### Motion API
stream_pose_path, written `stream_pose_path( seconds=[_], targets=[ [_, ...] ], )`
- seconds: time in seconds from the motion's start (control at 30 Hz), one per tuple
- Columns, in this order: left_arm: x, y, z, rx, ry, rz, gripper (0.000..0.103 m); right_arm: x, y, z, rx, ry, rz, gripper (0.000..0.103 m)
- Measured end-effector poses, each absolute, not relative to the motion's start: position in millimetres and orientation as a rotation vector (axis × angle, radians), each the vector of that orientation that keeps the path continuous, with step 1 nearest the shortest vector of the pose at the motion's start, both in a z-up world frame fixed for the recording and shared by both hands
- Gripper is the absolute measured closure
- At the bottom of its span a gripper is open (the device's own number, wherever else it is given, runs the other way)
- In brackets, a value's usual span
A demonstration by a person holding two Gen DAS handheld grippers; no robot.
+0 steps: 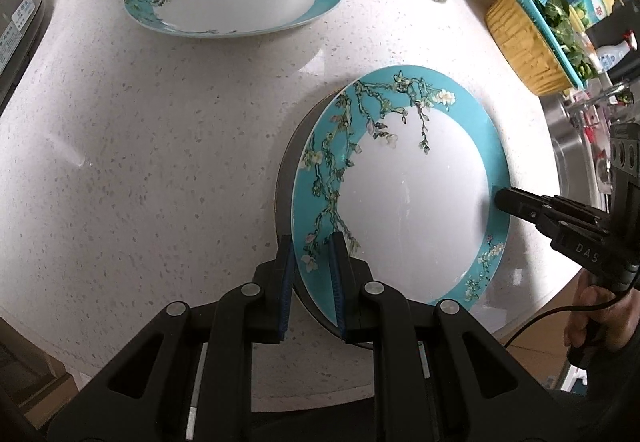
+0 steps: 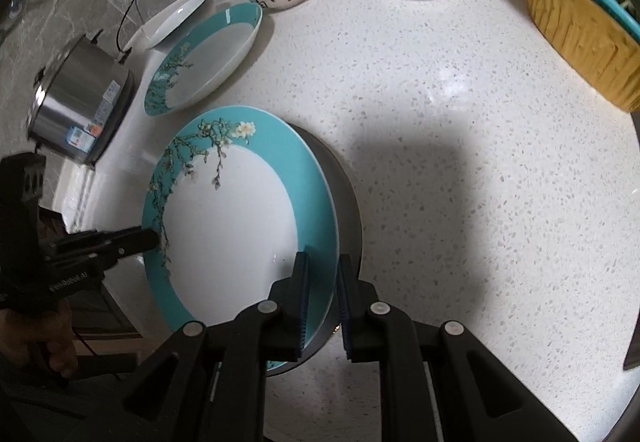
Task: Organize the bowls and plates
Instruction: 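Lift the teal floral plate with both grippers and lower it onto the white plate, then open both grippers and release the teal floral plate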
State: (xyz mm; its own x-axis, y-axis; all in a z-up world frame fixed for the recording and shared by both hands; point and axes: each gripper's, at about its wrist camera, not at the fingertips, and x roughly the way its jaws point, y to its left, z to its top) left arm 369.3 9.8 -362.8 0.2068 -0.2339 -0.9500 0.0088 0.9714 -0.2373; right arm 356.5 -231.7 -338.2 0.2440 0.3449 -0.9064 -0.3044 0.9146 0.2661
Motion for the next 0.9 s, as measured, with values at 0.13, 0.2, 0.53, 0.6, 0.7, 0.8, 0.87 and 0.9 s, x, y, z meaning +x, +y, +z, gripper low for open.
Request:
stream_pose_path(
  seconds=[0.13,0.2,0.53,0.6,0.7,0.8,0.87,0.9],
  targets=[
    [373.5,-3.9,-360.9,-0.130,1.351,-0.160,0.087,353.6,-227.9,-340.1,-0.003,1.243,0.427,0.086],
    [374.0,-9.9,-360.3,-0.084,1.351,-0.152,0.086,352.1,-226.9,-340.1,-0.016,1.238,0.421,0.086],
    [379.0,-28.2,-360.2,0.013,1.332,-0.114,0.086,338.5,-200.9,-338.7,-0.283,1.166,0.349,0.085],
    [377.3,-22.5,-360.0,-0.007,1.334,-0.116,0.086,340.0,-203.8,-338.6,-0.272,1.165,0.353,0.085],
    [376.7,-14.0,-355.8,-0.065,1.325,-0.129,0.085,341.6,-205.8,-336.9,-0.263,1.164,0.351,0.083],
    [378.8,6.8,-338.7,-0.163,1.253,-0.125,0.075,345.0,-214.6,-325.7,-0.212,1.134,0.340,0.031],
    [383.4,34.1,-323.1,-0.269,1.166,-0.085,0.041,353.5,-224.6,-310.1,-0.132,1.087,0.358,0.014],
    [385.8,49.6,-316.3,-0.324,1.112,-0.060,0.026,361.2,-227.9,-301.5,-0.081,1.068,0.380,0.014]
  ],
)
